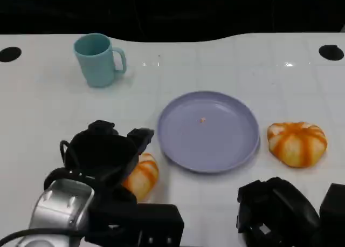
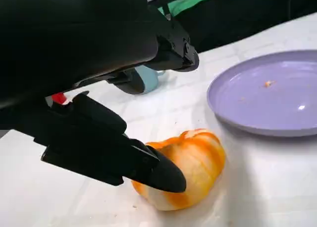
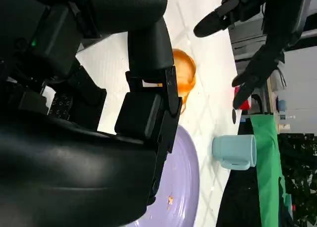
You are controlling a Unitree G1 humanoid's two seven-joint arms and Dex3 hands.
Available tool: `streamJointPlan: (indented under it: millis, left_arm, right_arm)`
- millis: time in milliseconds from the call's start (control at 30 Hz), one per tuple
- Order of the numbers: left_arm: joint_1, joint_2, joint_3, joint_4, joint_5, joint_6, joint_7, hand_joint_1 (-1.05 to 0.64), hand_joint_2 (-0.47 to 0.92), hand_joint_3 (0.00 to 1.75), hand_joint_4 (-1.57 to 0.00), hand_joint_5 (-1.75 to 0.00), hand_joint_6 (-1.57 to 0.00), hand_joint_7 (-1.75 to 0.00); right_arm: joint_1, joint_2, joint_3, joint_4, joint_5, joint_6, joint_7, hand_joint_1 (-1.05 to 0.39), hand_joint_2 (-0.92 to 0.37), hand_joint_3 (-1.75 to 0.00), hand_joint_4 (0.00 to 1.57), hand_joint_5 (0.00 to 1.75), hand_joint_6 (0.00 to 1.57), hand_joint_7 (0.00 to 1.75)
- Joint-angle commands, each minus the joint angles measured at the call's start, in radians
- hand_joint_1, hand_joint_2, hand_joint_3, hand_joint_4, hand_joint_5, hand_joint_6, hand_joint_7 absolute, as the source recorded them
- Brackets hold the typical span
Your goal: Grasp the bread from the table and place it into the plate.
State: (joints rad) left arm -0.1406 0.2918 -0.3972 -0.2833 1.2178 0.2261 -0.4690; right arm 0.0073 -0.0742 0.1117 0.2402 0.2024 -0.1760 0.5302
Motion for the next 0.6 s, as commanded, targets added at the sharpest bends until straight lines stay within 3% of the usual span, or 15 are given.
streamJointPlan:
  millis: [33, 367, 600]
  left_arm:
    - [-0.036, -0.003, -0.018, 0.054, 0.027, 0.031, -0.038, -0.65, 0.73, 0.0, -0.19, -0.53, -0.24, 0.0]
    - [-0.079, -0.015, -0.059, 0.142, 0.056, 0.067, -0.041, -0.52, 0.65, 0.0, -0.17, -0.56, -0.22, 0.0]
    - [-0.106, -0.029, -0.069, 0.219, 0.024, 0.084, -0.025, -0.56, 0.66, 0.0, -0.09, -0.65, -0.19, 0.0]
  right_arm:
    - [0.006, -0.012, -0.01, -0.019, 0.001, 0.009, -0.003, -1.05, -0.05, -1.36, 1.56, 1.3, 1.57, 1.02]
    - [0.012, -0.011, -0.01, -0.016, 0.003, -0.005, 0.002, -1.05, -0.05, -1.36, 1.56, 1.3, 1.57, 1.03]
    - [0.012, -0.01, -0.011, -0.018, 0.002, -0.007, -0.001, -1.05, -0.06, -1.36, 1.56, 1.3, 1.57, 1.02]
